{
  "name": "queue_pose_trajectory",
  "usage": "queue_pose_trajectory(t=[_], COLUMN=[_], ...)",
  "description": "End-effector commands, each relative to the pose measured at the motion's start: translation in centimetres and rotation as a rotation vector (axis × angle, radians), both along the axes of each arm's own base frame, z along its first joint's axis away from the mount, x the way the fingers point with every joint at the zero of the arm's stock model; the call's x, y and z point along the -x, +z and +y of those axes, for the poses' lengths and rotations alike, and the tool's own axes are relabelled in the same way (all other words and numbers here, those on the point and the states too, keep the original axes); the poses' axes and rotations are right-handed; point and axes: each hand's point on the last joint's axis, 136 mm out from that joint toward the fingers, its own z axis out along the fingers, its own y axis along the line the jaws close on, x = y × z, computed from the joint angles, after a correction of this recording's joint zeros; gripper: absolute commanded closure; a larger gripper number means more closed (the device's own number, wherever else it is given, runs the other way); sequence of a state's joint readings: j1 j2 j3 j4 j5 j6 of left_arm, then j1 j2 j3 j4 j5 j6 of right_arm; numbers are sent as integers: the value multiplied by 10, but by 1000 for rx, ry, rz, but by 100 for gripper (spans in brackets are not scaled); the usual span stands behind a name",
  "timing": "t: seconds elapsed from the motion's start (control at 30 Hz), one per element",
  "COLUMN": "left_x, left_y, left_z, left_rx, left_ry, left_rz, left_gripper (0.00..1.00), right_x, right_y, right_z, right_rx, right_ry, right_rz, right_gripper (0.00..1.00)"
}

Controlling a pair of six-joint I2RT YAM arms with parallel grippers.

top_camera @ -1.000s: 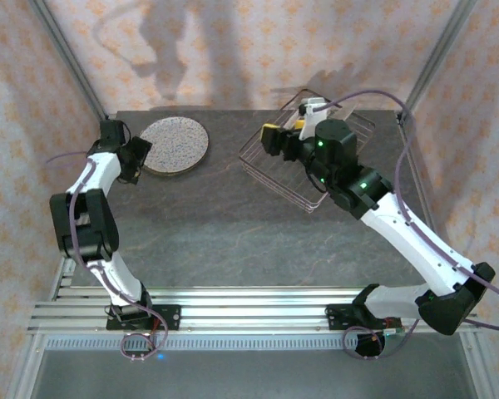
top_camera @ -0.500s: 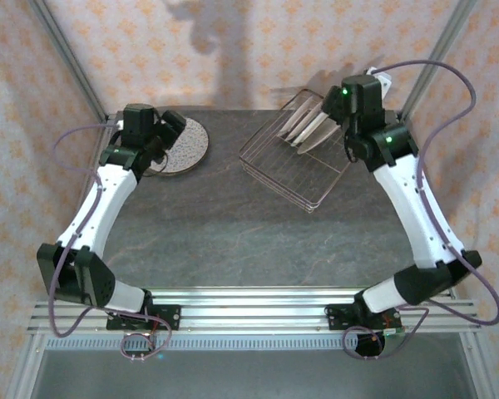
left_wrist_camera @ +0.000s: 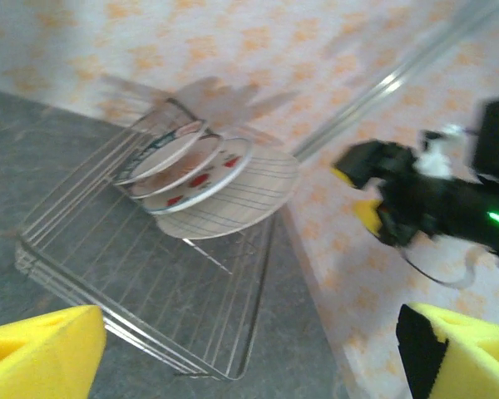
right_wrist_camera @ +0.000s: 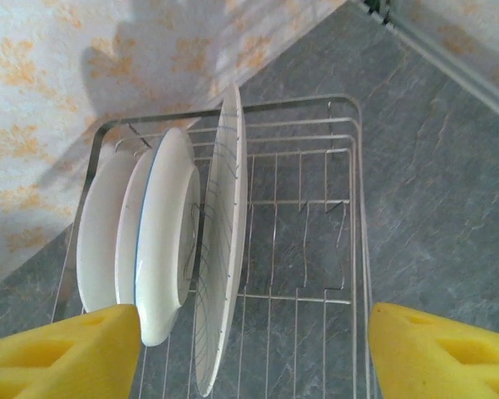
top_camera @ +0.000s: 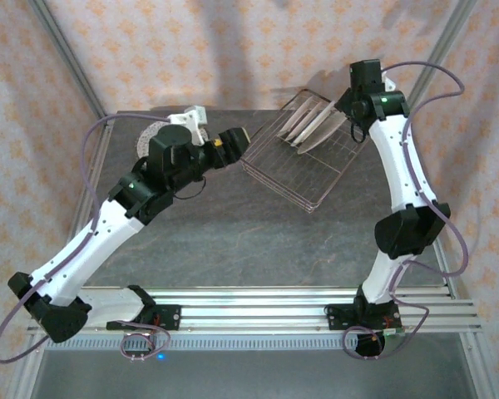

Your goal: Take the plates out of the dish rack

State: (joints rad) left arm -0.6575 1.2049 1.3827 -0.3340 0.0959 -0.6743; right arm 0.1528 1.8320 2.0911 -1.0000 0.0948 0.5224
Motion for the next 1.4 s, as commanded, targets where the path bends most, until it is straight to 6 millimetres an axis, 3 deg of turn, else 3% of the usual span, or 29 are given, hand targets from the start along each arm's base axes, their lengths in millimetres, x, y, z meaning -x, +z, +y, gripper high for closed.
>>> queue_pose_trajectory(t=[0.0,0.17,0.3,0.73,1.37], left_x=[15,33,35,37,34], left_y=[25,31,30,29,28], left_z=[-7,-29,-38,-44,-46], left_rx=[-48,-136,-152,-176,-194], left_ry=[-12,-72,-95,-119,-117], left_rz=[-155,-249,-255,-268,-273], left_gripper=[8,8,7,7,6], right_x=[-10,-24,-35,-56,-73], right_y=[-2,-25,-35,-64,-86], right_z=[2,0,-2,-3,5], right_rx=[-46,-67,-81,-119,-148], right_ry=[12,5,5,7,40], right_rz=[2,70,83,121,159], right_gripper=[30,34,40,62,68])
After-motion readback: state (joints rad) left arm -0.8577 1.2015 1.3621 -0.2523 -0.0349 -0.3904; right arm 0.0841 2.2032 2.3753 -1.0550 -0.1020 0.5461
